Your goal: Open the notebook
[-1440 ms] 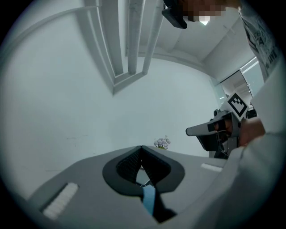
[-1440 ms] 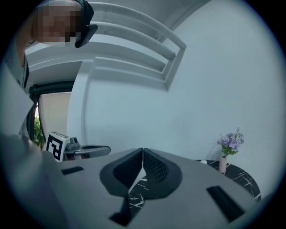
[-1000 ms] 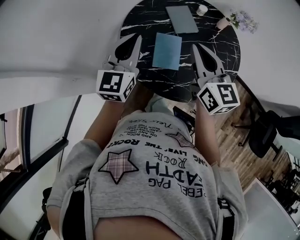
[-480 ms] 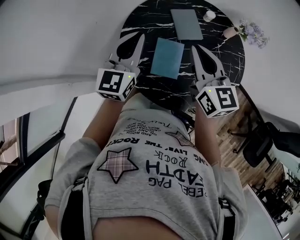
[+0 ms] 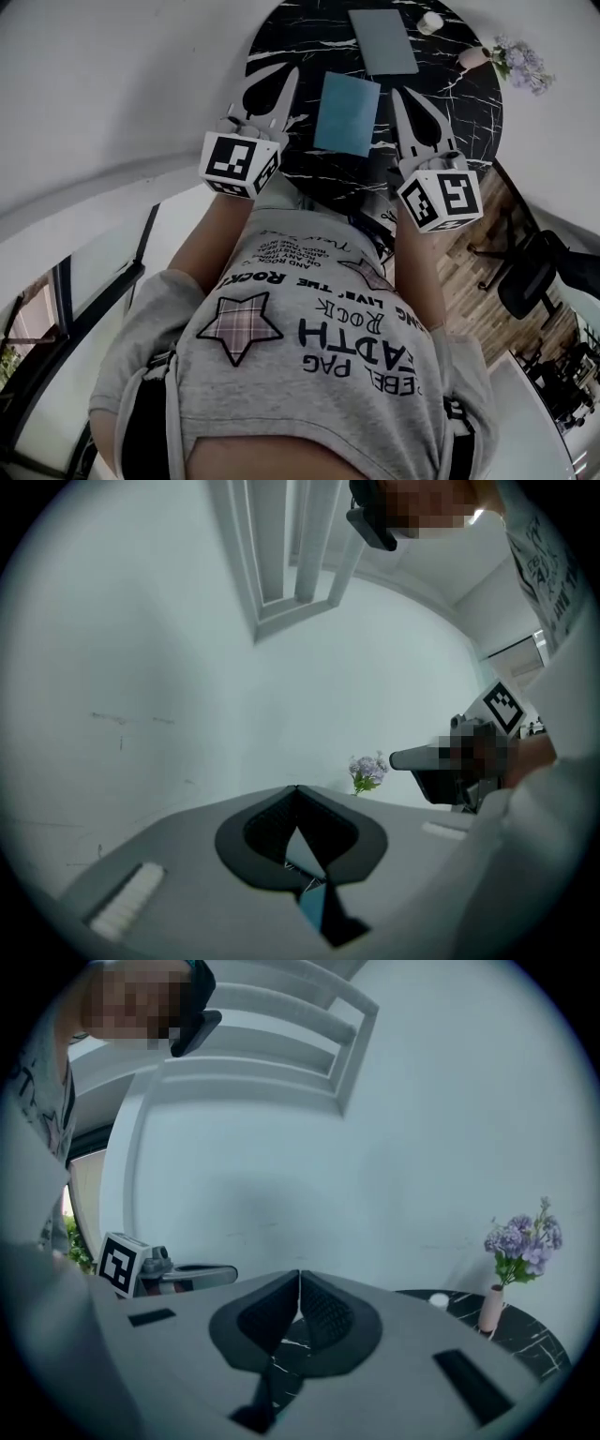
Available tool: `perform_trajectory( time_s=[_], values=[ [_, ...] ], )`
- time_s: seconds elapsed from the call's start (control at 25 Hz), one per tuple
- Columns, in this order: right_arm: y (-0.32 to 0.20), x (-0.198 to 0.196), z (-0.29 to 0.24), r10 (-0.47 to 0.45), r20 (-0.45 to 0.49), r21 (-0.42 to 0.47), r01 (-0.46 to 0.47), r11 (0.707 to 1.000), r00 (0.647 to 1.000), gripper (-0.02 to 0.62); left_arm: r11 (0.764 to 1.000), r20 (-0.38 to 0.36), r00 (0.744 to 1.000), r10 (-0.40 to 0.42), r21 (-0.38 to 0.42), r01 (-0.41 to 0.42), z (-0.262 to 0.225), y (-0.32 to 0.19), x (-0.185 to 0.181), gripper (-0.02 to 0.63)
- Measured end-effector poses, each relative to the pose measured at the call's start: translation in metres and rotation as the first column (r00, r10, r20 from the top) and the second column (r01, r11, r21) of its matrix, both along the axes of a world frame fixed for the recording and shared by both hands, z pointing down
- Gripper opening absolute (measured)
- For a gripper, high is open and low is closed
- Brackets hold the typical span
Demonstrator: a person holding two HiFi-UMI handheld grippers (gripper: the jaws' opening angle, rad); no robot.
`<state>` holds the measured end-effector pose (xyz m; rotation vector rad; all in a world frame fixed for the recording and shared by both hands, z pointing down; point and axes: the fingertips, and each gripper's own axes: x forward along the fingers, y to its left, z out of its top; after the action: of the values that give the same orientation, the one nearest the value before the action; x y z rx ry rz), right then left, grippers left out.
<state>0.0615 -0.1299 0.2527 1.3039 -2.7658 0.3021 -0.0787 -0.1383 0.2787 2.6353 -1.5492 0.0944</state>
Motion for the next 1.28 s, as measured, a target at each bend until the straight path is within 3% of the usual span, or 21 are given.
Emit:
perform_trajectory(
  time_s=[0.24, 0.48, 0.72, 1.28],
  values=[
    [-0.002, -0.005, 0.006, 0.069, 0.029, -0.06, -0.067, 0.996, 0.997, 0.014, 0.997, -0.039, 0.996, 0.077, -0.014, -0.078, 0.007, -0.011, -0.002, 0.009],
    [-0.014, -0.02, 0.025, 0.076, 0.011, -0.102, -0.074, 0.992, 0.997, 0.014, 0.996, -0.048, 0.995, 0.087, -0.029, -0.088, 0.021, -0.025, -0.008, 0.009],
    [-0.026, -0.031, 0.052, 0.112, -0.001, -0.16, -0.111, 0.981, 0.994, 0.014, 0.986, -0.089, 0.984, 0.157, -0.047, -0.162, 0.038, -0.027, -0.003, 0.009],
    [-0.039, -0.055, 0.133, 0.095, -0.067, -0.318, -0.111, 0.942, 0.993, 0.014, 0.973, -0.073, 0.985, 0.158, -0.159, -0.168, 0.101, -0.042, 0.0, 0.009]
  ],
)
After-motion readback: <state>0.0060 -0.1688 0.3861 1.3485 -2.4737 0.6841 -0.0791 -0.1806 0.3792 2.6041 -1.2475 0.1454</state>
